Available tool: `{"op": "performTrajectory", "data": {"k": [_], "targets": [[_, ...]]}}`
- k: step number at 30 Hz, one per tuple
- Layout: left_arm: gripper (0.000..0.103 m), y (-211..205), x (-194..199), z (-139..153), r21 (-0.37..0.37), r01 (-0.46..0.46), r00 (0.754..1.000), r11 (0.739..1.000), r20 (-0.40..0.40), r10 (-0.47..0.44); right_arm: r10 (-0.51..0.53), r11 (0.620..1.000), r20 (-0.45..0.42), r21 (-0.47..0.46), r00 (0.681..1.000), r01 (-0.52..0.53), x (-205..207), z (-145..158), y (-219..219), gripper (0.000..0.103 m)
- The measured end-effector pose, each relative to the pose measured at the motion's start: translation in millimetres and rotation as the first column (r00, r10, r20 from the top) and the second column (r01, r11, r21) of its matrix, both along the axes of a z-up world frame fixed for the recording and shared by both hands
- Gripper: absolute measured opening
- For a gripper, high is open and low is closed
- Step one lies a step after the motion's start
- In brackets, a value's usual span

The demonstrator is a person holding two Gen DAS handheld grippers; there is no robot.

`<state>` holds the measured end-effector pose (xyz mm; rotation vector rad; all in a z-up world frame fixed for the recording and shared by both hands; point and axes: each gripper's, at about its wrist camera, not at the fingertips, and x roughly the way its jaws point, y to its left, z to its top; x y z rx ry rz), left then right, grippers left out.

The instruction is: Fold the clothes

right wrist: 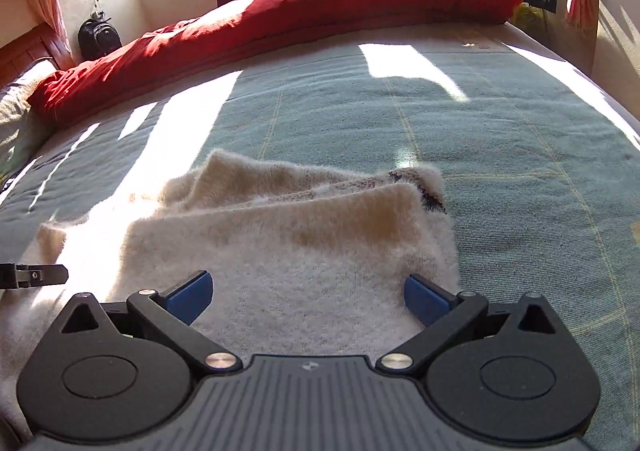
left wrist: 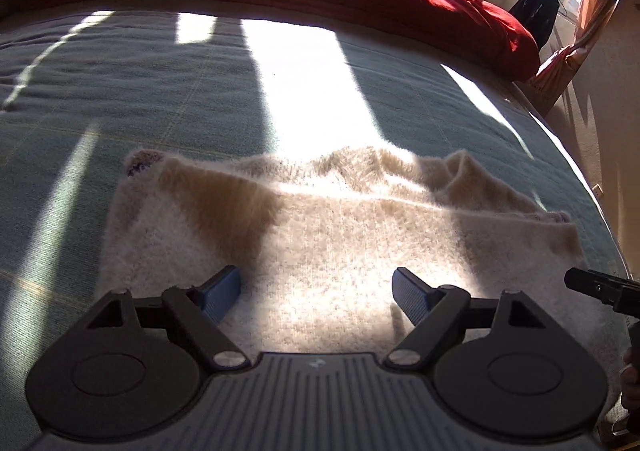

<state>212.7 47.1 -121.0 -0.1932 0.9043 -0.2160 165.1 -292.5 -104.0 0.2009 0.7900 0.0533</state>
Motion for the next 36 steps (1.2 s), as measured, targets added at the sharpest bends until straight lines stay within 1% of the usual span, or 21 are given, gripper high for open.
{"op": "performTrajectory", "data": {"k": [1,3,6,7,11,13,15,17,18,19,21,22,23,25,27,30,33,36], "targets": [[0.083,0,0,3,0.008,0.001,1.000,1.000,0.015,-0.001,0.001,1.000,0.022,-0.011,1.000,0.000,0,3,1,0.103],[0.083,0,1,8,0.028,0.018,0.998,0.999,0.059,-0.019,-0.012,1.000,0.034,-0.025,0.999,0.013,2,7,-1,0.103],[0.083,5,8,6,0.046,0.022,0.995,0.999,0.093,-0.026,-0.034,0.999,0.012,-0.026,0.999,0.034,6,9,-6,0.103],[0.083,10,10,3,0.041,0.010,0.995,0.999,0.095,-0.014,-0.039,0.999,0.006,-0.025,0.999,0.039,6,7,-7,0.103],[0.082,40,18,-10,-0.043,-0.095,0.994,0.995,0.056,0.097,-0.058,0.998,-0.020,-0.029,0.998,0.058,5,2,-11,0.103],[0.082,42,17,-5,-0.066,-0.110,0.992,0.992,0.050,0.113,-0.068,0.997,-0.043,-0.040,0.997,0.067,3,-2,-14,0.103],[0.082,37,17,5,-0.080,-0.103,0.992,0.991,0.067,0.108,-0.083,0.996,-0.046,-0.017,0.995,0.083,0,-3,-17,0.103],[0.084,29,21,12,-0.106,-0.053,0.993,0.993,0.096,0.063,-0.096,0.995,-0.040,0.008,0.995,0.096,-4,-2,-19,0.103],[0.085,23,26,12,-0.096,-0.035,0.994,0.995,0.095,0.044,-0.097,0.995,-0.038,0.012,0.995,0.098,-5,0,-18,0.103],[0.085,18,31,11,-0.082,-0.025,0.996,0.996,0.087,0.032,-0.098,0.995,-0.037,0.009,0.995,0.098,-6,3,-17,0.103],[0.085,16,44,0,-0.030,-0.071,0.997,0.997,0.021,0.072,-0.086,0.996,-0.025,-0.003,0.996,0.086,-9,10,-13,0.103],[0.080,15,50,-5,0.000,-0.102,0.995,0.995,-0.016,0.102,-0.080,0.997,-0.016,-0.008,0.997,0.080,-11,14,-11,0.103],[0.078,15,53,-7,0.012,-0.123,0.992,0.992,-0.036,0.124,-0.076,0.997,-0.004,-0.011,0.997,0.075,-14,19,-9,0.103],[0.080,16,48,6,-0.019,-0.134,0.991,0.991,-0.021,0.134,-0.074,0.997,0.029,-0.020,0.997,0.075,-23,30,-7,0.103],[0.080,12,38,24,-0.016,-0.102,0.995,0.995,-0.017,0.101,-0.082,0.996,0.049,-0.026,0.995,0.083,-31,38,-6,0.103],[0.085,2,17,43,-0.011,-0.055,0.998,0.998,-0.013,0.055,-0.073,0.997,0.027,0.004,0.997,0.073,-38,44,-4,0.103],[0.086,-8,-8,48,-0.021,-0.005,1.000,1.000,-0.018,0.005,-0.068,0.996,0.029,0.063,0.997,0.066,-49,49,3,0.103],[0.086,-16,-25,45,-0.022,0.013,0.999,1.000,-0.033,-0.014,-0.039,0.993,0.040,0.111,0.998,0.034,-61,58,11,0.103]]}}
